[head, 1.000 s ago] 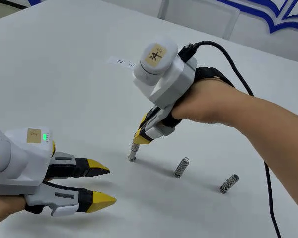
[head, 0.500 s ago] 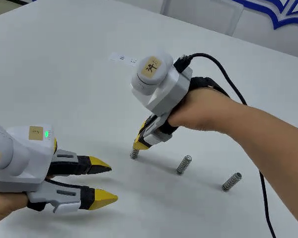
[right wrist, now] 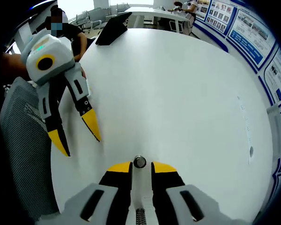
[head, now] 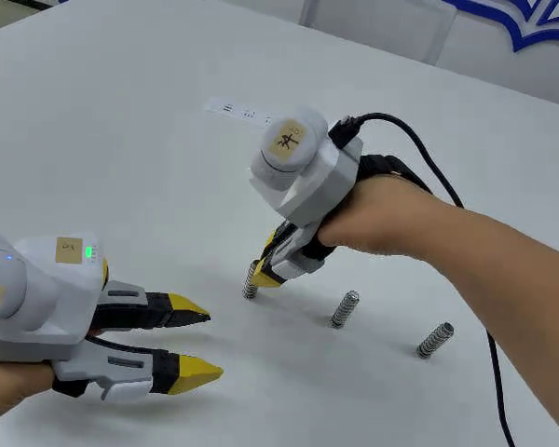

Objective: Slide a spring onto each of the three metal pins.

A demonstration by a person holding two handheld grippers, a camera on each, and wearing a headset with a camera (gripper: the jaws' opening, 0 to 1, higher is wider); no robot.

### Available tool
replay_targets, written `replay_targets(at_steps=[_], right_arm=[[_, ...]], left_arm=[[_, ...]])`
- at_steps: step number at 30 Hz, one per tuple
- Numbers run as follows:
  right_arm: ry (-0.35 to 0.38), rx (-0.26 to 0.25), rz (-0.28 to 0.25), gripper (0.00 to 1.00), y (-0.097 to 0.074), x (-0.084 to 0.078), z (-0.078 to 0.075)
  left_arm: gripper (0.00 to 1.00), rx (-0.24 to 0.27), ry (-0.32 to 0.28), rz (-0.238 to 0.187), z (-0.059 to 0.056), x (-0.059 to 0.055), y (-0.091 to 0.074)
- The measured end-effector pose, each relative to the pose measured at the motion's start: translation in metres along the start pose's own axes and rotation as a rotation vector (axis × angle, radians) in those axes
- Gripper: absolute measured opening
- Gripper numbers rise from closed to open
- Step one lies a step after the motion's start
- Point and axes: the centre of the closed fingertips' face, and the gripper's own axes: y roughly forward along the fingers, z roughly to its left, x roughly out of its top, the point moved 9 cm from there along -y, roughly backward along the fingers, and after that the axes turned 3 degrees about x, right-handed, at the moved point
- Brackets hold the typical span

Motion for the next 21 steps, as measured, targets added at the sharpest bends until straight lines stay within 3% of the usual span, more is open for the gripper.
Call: replay_targets(at_steps=[8, 21], right_arm=[[0.010, -0.030, -0.031, 0.22, -0.012, -0.009, 0.000], [0.060, -0.089, -0.085, 0.30, -0.035, -0.040, -0.001]], left_arm=[[0.39, 0.002, 0.009, 0.002, 0.001, 0.004, -0.001], [0.40, 0.012, 0.024, -0.003, 0.004, 0.013, -0.003]])
